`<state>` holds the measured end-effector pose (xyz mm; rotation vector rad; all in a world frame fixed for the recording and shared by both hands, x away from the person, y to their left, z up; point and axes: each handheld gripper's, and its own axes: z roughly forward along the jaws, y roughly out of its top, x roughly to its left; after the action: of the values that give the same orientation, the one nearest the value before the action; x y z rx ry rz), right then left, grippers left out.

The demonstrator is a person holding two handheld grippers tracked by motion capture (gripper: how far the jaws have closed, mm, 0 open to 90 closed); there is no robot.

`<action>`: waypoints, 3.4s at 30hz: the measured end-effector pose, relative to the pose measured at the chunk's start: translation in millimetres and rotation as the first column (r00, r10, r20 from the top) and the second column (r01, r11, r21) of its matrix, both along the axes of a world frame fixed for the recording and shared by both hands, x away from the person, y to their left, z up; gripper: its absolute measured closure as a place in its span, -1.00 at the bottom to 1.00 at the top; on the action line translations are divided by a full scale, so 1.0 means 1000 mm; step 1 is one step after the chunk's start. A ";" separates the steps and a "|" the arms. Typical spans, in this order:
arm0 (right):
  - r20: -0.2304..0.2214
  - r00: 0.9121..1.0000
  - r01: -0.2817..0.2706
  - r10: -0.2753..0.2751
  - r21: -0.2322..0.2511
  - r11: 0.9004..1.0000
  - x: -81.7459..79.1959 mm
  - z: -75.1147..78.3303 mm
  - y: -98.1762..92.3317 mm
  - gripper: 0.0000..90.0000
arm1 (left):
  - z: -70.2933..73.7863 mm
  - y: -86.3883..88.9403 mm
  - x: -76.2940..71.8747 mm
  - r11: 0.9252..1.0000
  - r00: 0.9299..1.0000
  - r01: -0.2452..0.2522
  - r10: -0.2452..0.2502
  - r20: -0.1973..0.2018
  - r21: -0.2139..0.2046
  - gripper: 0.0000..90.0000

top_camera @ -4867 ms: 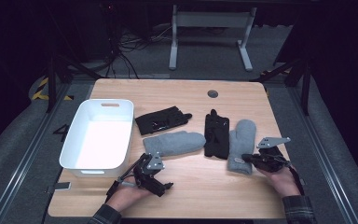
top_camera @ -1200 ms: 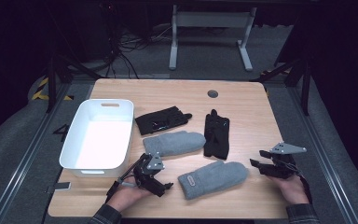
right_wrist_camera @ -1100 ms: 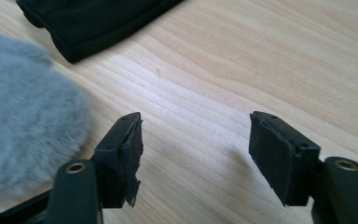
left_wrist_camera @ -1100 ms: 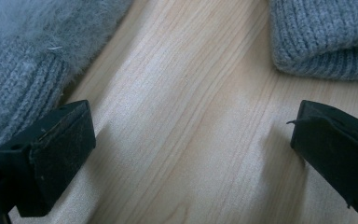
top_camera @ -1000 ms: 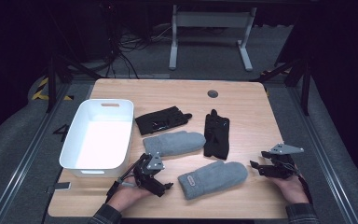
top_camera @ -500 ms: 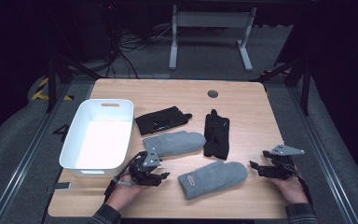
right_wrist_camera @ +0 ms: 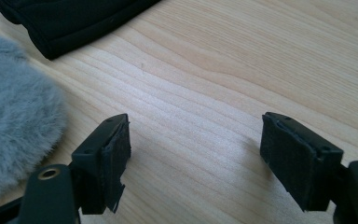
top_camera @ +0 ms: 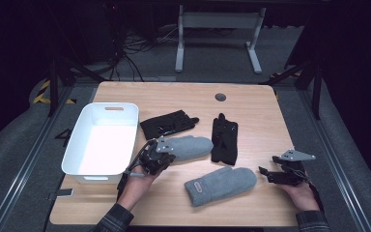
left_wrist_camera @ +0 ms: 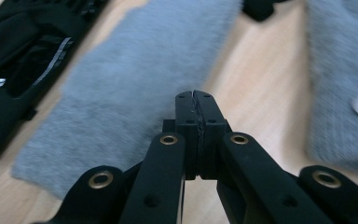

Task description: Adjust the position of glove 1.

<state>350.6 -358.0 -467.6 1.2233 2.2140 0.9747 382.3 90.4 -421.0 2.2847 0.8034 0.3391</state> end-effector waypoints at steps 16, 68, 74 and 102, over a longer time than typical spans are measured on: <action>-0.001 1.000 -0.004 0.004 0.001 1.000 0.000 0.000 0.000 -0.44 | -0.017 -0.013 0.031 0.996 0.995 -0.053 0.058 -0.083 0.067 1.00; 0.002 1.000 -0.014 0.014 0.002 1.000 -0.001 0.000 0.000 -0.42 | -0.010 -0.009 0.032 0.990 0.982 -0.093 0.109 -0.156 0.104 0.95; 0.002 1.000 -0.014 0.014 0.002 1.000 -0.001 0.000 0.000 -0.41 | -0.002 -0.012 0.028 0.998 0.988 -0.063 0.062 -0.142 -0.005 0.58; 0.002 1.000 -0.015 0.015 0.003 1.000 -0.001 0.000 0.000 -0.41 | -0.024 -0.041 0.016 0.996 0.992 0.086 -0.082 -0.100 0.033 0.22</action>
<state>349.4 -357.6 -467.6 1.2084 2.2240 0.9845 397.9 49.1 -445.3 2.3780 0.7525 0.2055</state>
